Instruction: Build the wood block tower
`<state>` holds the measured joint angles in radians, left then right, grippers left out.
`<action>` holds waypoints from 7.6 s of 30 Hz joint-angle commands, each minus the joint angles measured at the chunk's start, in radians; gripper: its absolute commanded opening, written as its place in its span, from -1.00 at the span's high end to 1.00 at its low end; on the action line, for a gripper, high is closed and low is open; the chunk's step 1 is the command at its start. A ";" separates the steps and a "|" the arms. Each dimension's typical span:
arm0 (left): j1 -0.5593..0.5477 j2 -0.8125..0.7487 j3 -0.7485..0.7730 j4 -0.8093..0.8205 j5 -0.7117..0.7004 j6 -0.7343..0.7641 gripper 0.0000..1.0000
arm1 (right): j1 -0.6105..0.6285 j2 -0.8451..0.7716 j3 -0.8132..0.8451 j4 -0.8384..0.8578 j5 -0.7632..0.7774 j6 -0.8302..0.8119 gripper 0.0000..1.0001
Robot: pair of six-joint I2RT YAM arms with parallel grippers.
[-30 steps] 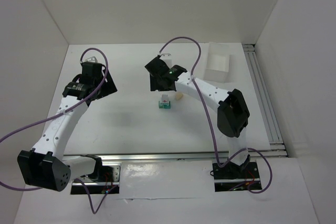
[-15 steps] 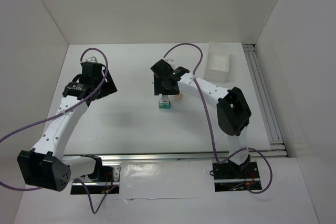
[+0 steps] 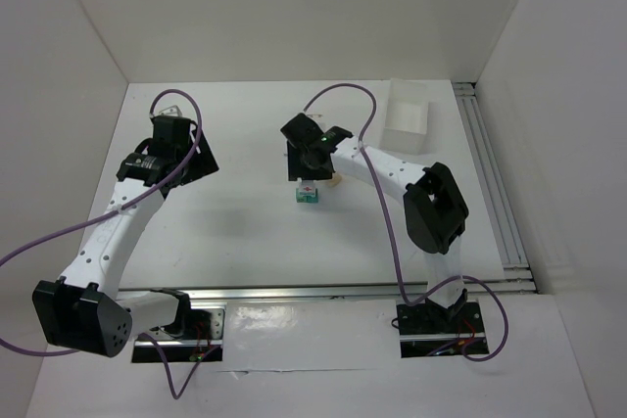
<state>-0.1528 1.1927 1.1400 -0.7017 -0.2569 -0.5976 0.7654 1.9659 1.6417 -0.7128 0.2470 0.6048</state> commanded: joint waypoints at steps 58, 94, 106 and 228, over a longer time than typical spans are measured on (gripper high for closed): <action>0.006 -0.018 -0.022 0.021 -0.007 0.019 -0.64 | 0.020 0.016 0.003 0.032 -0.029 -0.016 -0.24; 0.006 0.001 -0.003 0.021 -0.016 0.019 -0.64 | -0.380 -0.084 -0.132 0.128 -0.354 -0.249 -0.52; 0.006 0.001 -0.003 0.021 -0.016 0.019 -0.64 | -0.380 0.080 -0.111 0.219 -0.449 -0.338 -0.39; 0.006 0.028 -0.031 0.039 0.002 0.028 -0.61 | -0.161 0.375 0.075 -0.495 0.666 -0.003 0.01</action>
<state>-0.1528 1.2209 1.1099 -0.6861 -0.2493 -0.5789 0.5980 2.3390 1.6871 -1.2469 0.9432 0.5793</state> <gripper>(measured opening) 0.808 0.492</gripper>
